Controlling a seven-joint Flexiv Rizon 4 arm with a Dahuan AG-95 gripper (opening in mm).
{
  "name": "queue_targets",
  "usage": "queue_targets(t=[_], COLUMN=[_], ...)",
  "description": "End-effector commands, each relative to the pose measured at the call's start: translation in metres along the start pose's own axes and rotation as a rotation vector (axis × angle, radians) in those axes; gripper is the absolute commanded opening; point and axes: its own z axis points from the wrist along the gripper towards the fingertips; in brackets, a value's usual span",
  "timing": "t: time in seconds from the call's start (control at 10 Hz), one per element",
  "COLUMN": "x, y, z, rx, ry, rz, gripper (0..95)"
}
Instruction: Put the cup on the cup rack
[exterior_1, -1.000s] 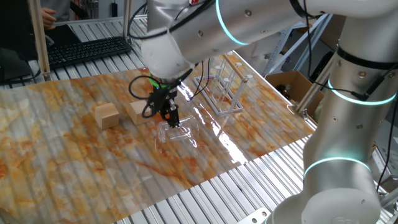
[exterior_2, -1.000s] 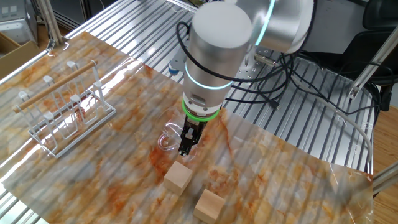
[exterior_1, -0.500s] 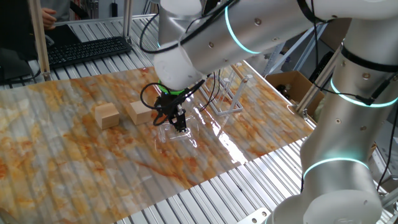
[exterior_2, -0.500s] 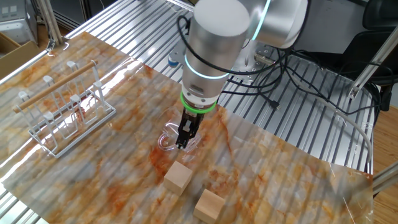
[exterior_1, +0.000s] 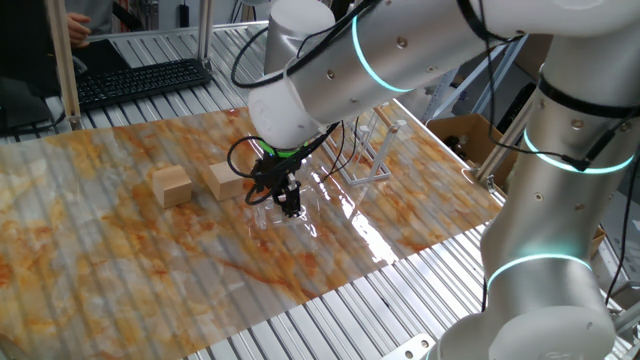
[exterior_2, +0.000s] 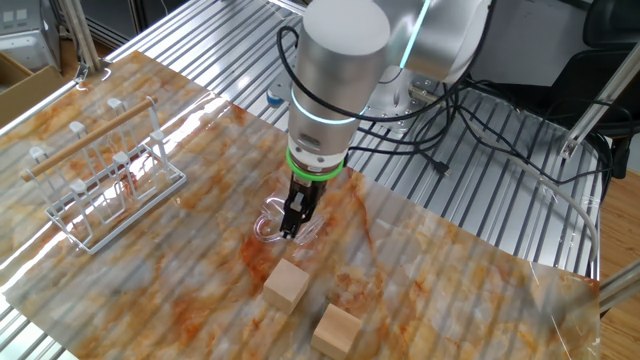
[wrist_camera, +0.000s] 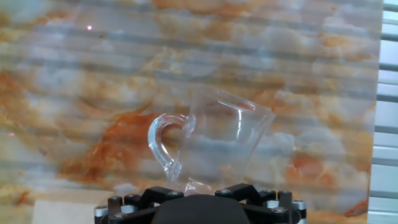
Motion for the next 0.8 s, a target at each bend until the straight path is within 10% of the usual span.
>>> queue_targets(t=[0.1, 0.8], x=[0.000, 0.001], y=[-0.002, -0.005], z=[0.001, 0.012], rx=[-0.013, -0.060], ry=[0.004, 0.007], rz=[0.015, 0.053], gripper=[95.0, 95.0])
